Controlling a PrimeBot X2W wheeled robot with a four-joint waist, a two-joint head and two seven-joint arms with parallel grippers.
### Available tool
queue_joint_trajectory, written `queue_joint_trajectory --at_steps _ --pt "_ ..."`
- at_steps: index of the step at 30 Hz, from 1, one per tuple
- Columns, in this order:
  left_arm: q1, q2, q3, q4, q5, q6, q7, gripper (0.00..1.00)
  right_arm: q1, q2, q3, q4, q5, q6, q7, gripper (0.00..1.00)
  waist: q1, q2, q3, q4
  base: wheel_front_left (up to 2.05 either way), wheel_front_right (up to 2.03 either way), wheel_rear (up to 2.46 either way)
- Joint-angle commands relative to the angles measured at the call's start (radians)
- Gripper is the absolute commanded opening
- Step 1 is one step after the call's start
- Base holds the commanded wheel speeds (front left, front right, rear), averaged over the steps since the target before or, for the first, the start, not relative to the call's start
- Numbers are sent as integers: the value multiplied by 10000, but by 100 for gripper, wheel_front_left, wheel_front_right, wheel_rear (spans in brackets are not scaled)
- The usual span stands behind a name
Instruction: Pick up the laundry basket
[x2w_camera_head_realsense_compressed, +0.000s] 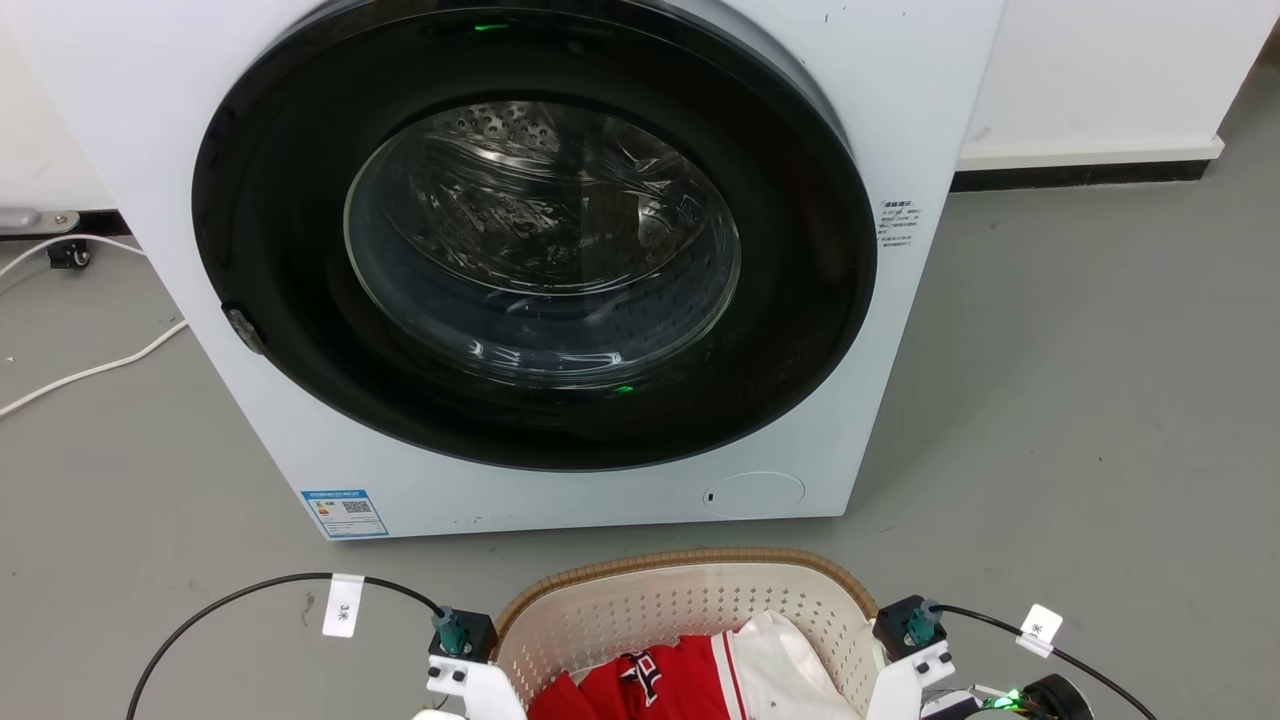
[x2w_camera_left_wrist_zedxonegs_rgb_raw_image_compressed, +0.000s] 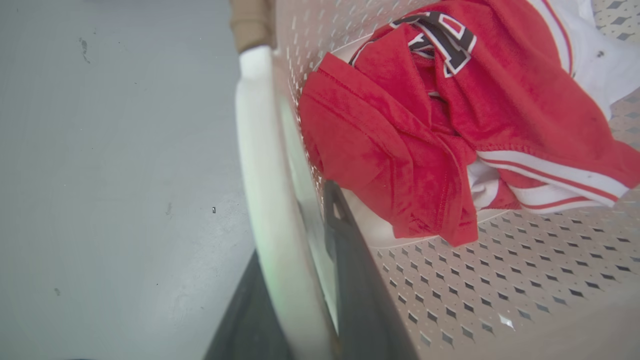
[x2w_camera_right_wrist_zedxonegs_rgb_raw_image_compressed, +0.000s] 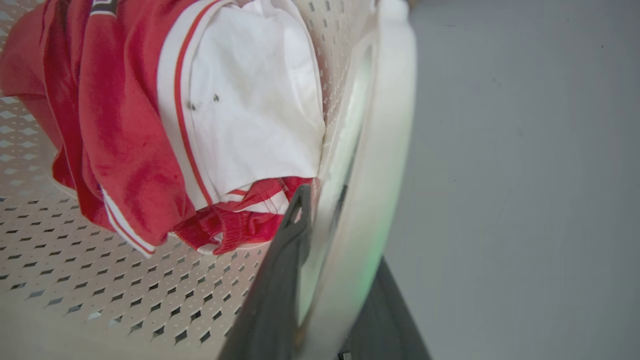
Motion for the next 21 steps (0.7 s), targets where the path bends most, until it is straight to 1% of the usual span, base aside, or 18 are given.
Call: queue_joint_trajectory --at_steps 1,21 --pt "-174 -409 -121 -269 -39 -260 -69 0 -176 469 129 -198 28 172 -124 0 0 0 -3 0 0 0 0" --pt "-319 -374 -702 -168 -655 -259 -246 0 -248 465 535 -92 466 172 -205 0 0 0 34 -30 0 0 0"
